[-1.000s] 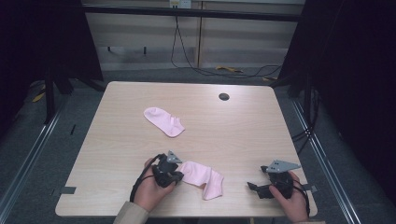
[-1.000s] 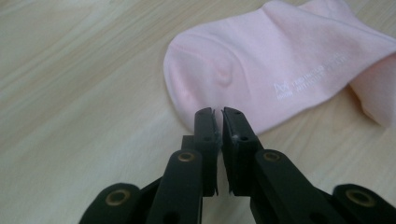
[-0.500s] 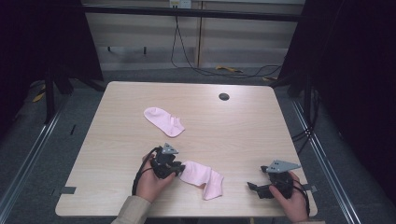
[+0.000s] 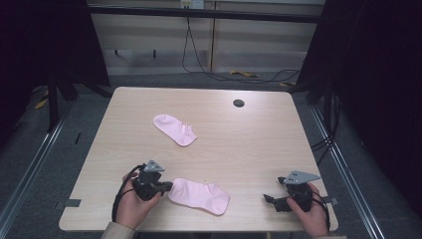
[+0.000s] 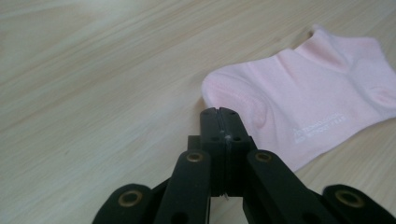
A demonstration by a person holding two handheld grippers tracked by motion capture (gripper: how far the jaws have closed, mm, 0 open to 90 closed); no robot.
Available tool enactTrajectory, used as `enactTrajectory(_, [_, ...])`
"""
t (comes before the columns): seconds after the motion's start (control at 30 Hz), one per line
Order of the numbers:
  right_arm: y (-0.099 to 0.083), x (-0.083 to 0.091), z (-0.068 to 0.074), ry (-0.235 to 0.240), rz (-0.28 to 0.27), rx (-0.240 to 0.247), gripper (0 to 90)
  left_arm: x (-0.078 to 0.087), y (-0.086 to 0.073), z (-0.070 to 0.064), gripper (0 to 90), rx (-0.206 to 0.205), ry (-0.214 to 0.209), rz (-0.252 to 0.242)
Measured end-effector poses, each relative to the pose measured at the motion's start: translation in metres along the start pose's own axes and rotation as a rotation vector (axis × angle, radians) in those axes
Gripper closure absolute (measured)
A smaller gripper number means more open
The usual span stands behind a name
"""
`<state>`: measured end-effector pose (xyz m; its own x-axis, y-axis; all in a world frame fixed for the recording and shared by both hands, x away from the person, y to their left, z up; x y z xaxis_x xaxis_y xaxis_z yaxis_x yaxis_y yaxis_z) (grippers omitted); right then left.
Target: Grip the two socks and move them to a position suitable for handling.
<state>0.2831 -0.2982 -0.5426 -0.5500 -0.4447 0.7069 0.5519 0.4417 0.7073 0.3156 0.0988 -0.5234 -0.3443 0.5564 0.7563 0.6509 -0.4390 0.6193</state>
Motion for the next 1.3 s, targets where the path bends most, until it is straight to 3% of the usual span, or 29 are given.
enactTrajectory(0.1, [0.0, 0.0, 0.0, 0.001, 0.0, 0.001, 12.4, 0.002, -0.007, 0.007, 89.5, 0.014, 0.007, 0.002])
enactTrajectory(0.2, [0.0, 0.0, 0.0, 0.0, 0.0, 0.0, 12.4, 0.003, -0.003, 0.008, 76.3, 0.018, 0.009, -0.036])
enactTrajectory(0.37, [0.0, 0.0, 0.0, 0.0, 0.0, 0.0, 12.4, 0.004, 0.009, 0.003, 62.0, 0.007, -0.01, -0.092])
enactTrajectory(0.57, [0.0, 0.0, 0.0, 0.0, 0.0, 0.001, 12.4, -0.008, 0.015, -0.037, 64.2, -0.083, -0.11, -0.074])
enactTrajectory(0.8, [0.0, 0.0, 0.0, 0.0, 0.0, 0.0, 12.4, -0.037, 0.014, -0.08, 56.6, -0.201, -0.166, -0.054])
enactTrajectory(0.87, [0.0, 0.0, 0.0, 0.0, 0.001, 0.001, 12.4, -0.046, 0.015, -0.085, 53.7, -0.23, -0.146, -0.052])
enactTrajectory(1.03, [0.0, 0.0, 0.0, 0.0, 0.0, 0.0, 12.4, -0.064, 0.022, -0.09, 45.4, -0.256, -0.105, -0.072])
enactTrajectory(1.17, [0.0, 0.0, 0.0, 0.0, 0.0, 0.0, 12.4, -0.075, 0.033, -0.091, 42.3, -0.235, -0.064, -0.097])
enactTrajectory(1.3, [0.0, 0.0, 0.0, 0.0, 0.0, 0.0, 12.4, -0.083, 0.043, -0.09, 39.3, -0.202, -0.06, -0.11])
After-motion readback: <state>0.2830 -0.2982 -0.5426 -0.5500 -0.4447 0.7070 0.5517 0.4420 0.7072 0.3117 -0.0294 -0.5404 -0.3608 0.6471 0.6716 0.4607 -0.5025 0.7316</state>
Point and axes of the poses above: each handheld gripper's, and its own axes: x roughly backward along the jaws, y roughly out of its top, z roughly to its left, the point moved 6 cm from there along -x, roughly forward along the jaws
